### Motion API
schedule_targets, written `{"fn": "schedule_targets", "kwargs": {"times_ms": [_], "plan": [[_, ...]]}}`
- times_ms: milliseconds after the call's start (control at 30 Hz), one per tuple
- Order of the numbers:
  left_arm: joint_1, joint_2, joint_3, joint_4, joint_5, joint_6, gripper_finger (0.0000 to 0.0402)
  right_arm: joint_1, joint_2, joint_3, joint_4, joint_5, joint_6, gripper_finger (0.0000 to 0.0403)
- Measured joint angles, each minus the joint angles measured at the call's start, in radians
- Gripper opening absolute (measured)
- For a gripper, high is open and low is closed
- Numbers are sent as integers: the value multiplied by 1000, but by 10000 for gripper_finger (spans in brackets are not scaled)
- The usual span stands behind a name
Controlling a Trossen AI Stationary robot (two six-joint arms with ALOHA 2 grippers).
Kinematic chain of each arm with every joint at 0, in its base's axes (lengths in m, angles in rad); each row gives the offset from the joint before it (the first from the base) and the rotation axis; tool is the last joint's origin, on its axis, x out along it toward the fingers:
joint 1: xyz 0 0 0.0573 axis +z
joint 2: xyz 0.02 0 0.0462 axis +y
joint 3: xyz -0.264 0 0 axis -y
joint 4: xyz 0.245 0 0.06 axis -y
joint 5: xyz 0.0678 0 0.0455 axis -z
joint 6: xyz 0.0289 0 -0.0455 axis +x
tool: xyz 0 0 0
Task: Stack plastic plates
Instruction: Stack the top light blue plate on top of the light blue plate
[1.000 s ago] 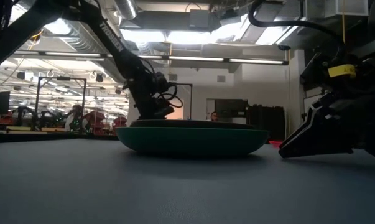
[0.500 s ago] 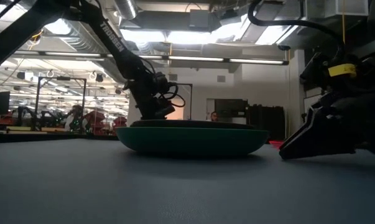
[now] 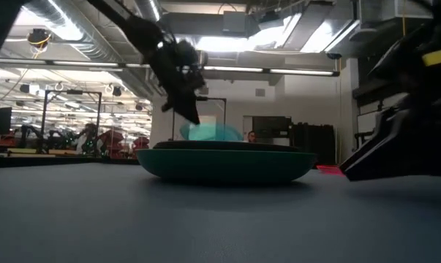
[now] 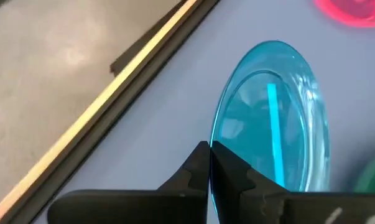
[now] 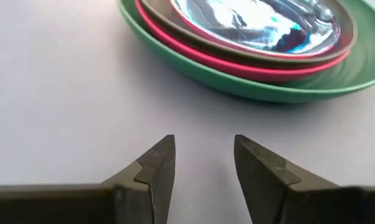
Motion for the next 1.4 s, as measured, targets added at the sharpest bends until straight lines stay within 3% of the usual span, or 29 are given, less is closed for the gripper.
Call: {"fn": "schedule_targets", "kwargs": {"times_ms": [233, 467, 833, 1400], "plan": [[-108, -136, 1, -79, 16, -11, 0, 40, 0, 0, -1, 66, 24, 159], [-271, -182, 2, -93, 30, -57, 0, 40, 0, 0, -29, 120, -1, 159], [-476, -114, 2, -86, -22, -104, 0, 39, 0, 0, -54, 153, -3, 159], [-541, 45, 2, -94, -89, -98, 0, 39, 0, 0, -60, 156, -3, 159]]}}
